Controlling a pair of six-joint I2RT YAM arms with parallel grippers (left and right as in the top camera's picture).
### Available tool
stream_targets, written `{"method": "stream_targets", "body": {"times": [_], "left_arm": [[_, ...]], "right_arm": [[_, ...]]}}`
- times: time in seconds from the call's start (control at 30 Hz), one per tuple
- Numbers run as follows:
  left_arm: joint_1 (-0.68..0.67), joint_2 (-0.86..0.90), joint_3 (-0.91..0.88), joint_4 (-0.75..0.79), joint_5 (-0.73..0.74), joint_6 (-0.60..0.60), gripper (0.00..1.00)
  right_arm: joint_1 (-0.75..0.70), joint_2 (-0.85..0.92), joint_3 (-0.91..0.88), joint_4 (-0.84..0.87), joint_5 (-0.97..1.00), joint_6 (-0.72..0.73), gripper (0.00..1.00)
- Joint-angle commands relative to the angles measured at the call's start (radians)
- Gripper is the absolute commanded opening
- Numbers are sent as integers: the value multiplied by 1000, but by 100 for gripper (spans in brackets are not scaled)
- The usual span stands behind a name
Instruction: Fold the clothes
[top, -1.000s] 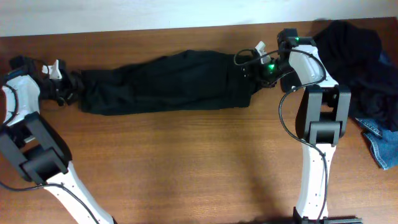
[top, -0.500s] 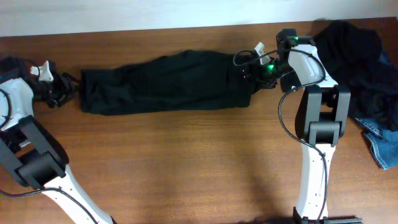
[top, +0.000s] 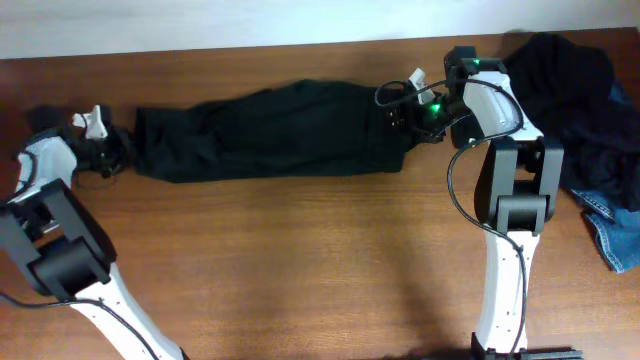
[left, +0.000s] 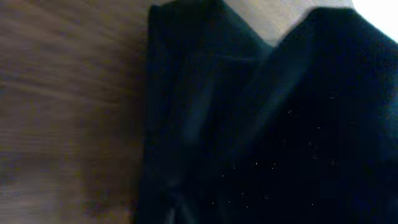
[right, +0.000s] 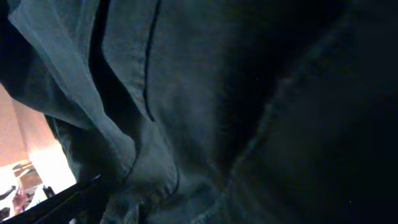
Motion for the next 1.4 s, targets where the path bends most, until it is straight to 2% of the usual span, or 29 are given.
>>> {"method": "stream_targets", "body": {"times": [0.0, 0.1, 0.2, 0.37, 0.47, 0.67, 0.9, 0.97, 1.0, 1.07, 1.27, 1.33, 1.37], "left_arm": [[-44, -27, -5, 16, 87, 5, 1], [-38, -34, 23, 14, 147, 3, 1], [-48, -89, 54, 11, 145, 0, 0], [-126, -203, 90, 12, 31, -7, 0], [-220, -252, 91, 12, -40, -6, 1], [-436, -253, 91, 30, -275, -6, 0], [-643, -245, 91, 60, -442, -6, 0], [-692, -228, 91, 66, -500, -6, 2], [-713, -216, 91, 74, -520, -6, 6], [-740, -181, 91, 98, -520, -7, 10], [-805, -114, 91, 147, -507, -7, 9], [-831, -110, 91, 155, -510, -7, 26], [-840, -110, 91, 161, -511, -6, 44]], "right_arm": [[11, 19, -20, -11, 84, -3, 97], [11, 19, -20, -10, 84, -4, 97], [11, 19, -20, -11, 84, -3, 97], [11, 19, -20, -14, 84, -4, 97], [11, 19, -20, -18, 84, -4, 97], [11, 19, -20, -23, 84, -4, 97], [11, 19, -20, -26, 84, -5, 97], [11, 19, -20, -26, 84, -5, 97], [11, 19, -20, -29, 84, -4, 97], [11, 19, -20, -37, 84, -5, 97], [11, 19, -20, -47, 84, -23, 97], [11, 19, -20, -47, 84, -23, 97], [11, 19, -20, -47, 84, -23, 97]]}}
